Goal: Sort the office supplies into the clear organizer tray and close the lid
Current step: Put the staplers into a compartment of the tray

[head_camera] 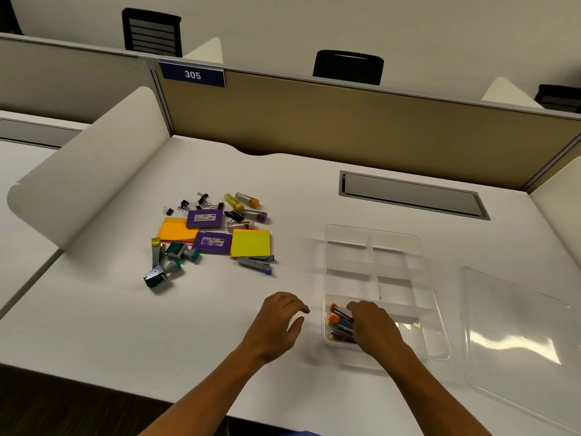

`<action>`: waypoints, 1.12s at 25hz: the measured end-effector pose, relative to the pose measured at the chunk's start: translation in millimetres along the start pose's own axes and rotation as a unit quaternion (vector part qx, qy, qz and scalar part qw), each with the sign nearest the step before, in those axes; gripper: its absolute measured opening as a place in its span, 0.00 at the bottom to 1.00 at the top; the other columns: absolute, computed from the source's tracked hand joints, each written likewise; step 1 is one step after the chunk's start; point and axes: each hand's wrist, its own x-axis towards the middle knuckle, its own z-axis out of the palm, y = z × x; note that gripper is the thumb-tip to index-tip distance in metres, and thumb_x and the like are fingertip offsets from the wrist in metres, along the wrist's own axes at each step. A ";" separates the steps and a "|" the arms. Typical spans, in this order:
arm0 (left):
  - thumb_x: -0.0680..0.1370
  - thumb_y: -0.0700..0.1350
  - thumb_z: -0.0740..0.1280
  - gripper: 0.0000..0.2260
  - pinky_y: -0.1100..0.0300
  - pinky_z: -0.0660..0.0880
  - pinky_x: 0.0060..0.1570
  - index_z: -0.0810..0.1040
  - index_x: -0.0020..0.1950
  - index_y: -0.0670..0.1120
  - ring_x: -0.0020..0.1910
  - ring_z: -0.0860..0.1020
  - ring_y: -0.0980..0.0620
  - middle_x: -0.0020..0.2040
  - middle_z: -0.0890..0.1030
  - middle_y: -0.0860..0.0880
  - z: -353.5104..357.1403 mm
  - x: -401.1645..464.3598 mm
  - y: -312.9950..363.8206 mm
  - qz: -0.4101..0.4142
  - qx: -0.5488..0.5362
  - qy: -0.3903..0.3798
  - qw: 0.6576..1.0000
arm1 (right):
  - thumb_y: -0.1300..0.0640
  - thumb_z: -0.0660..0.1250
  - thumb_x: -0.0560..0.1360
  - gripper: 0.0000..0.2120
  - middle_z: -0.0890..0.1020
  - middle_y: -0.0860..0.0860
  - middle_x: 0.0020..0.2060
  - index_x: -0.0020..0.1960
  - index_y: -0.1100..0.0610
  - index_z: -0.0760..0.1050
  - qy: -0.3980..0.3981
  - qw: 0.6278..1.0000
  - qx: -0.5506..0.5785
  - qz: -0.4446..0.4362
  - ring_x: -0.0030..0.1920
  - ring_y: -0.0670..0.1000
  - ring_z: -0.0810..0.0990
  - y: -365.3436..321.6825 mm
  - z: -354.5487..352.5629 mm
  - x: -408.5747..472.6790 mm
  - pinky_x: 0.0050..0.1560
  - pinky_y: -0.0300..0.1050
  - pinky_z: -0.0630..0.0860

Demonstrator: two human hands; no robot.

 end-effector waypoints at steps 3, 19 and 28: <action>0.77 0.49 0.65 0.15 0.65 0.61 0.66 0.75 0.64 0.51 0.66 0.71 0.54 0.64 0.76 0.53 -0.3 -1.2 -5.7 -0.051 -0.017 -0.008 0.998 | 0.53 0.62 0.80 0.16 0.80 0.51 0.60 0.67 0.52 0.72 0.057 0.998 0.026 -0.003 0.57 0.52 0.80 -8.6 -14.6 -0.2 0.54 0.44 0.75; 0.74 0.47 0.71 0.22 0.46 0.67 0.66 0.73 0.67 0.46 0.71 0.66 0.43 0.71 0.69 0.43 -87.5 -9.8 -113.7 -0.280 0.081 0.123 0.949 | 0.47 0.62 0.79 0.25 0.70 0.50 0.70 0.74 0.50 0.62 0.062 0.985 0.078 -0.143 0.64 0.54 0.75 -141.5 -36.5 75.7 0.58 0.48 0.74; 0.76 0.45 0.69 0.35 0.47 0.61 0.71 0.53 0.78 0.46 0.76 0.57 0.43 0.78 0.55 0.44 -155.4 3.8 -203.6 -0.410 -0.002 0.179 0.894 | 0.46 0.66 0.77 0.35 0.60 0.53 0.75 0.78 0.50 0.54 0.026 0.993 0.020 -0.110 0.72 0.56 0.63 -181.2 -6.0 121.9 0.63 0.52 0.73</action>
